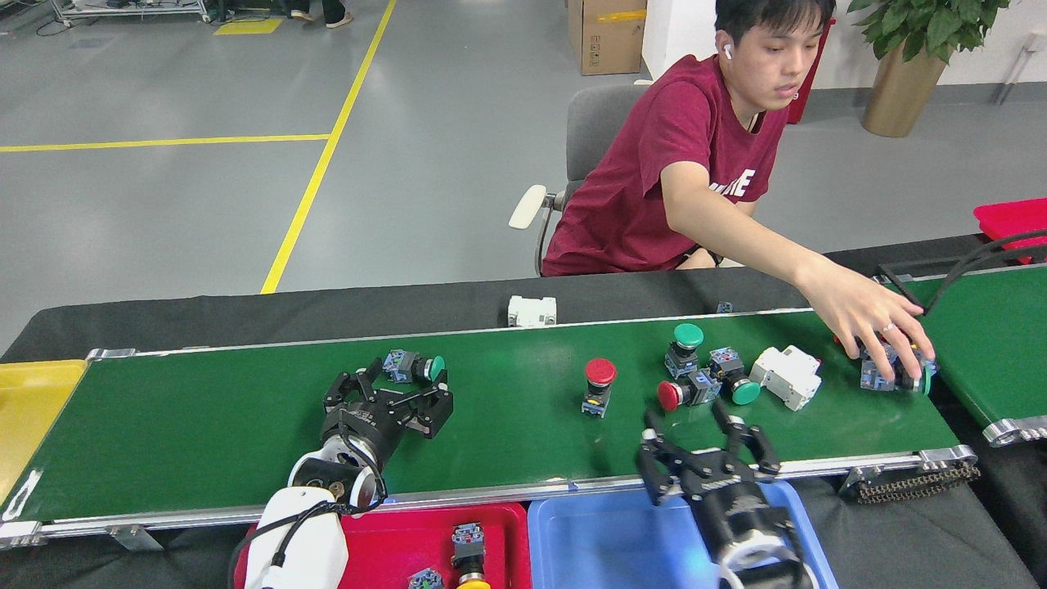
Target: Pick switch part from conveyor to tray
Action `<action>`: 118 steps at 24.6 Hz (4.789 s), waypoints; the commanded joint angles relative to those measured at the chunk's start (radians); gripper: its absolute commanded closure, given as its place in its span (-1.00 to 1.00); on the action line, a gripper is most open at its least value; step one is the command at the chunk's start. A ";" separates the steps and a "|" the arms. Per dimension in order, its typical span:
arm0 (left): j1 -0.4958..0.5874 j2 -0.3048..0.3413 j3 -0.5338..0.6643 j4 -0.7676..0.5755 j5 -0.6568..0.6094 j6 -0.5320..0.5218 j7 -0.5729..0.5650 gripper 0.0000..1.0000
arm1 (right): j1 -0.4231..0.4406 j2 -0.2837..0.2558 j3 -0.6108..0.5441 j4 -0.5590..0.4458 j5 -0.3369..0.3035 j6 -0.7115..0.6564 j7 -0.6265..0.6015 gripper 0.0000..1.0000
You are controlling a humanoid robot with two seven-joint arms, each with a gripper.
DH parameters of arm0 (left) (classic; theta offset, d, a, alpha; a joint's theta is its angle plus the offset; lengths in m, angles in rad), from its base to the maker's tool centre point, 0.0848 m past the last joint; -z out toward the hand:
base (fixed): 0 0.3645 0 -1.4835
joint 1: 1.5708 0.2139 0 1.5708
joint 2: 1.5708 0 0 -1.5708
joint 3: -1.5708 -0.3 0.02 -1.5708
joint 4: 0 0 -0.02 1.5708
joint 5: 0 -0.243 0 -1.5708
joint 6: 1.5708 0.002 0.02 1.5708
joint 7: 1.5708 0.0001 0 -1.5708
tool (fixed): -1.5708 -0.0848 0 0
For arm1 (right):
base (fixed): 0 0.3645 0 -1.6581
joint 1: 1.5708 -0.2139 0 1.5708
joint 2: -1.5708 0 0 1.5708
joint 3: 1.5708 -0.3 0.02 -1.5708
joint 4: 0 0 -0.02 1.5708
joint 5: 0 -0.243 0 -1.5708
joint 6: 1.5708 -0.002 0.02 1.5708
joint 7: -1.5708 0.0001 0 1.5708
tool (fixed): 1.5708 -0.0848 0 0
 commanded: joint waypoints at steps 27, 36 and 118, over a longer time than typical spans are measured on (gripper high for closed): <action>-0.081 0.028 -0.001 0.180 -0.002 0.118 0.201 0.79 | 0.105 0.017 0.055 -0.218 -0.063 -0.610 0.122 -0.94; 0.536 0.208 0.122 -0.615 0.080 -0.605 0.200 0.57 | 0.097 0.025 -0.025 -0.218 -0.105 -0.598 0.180 -0.97; 0.650 0.245 0.224 -0.623 0.129 -0.605 0.166 -0.55 | 0.606 -0.428 -0.479 -0.387 -0.312 -0.722 0.036 -0.93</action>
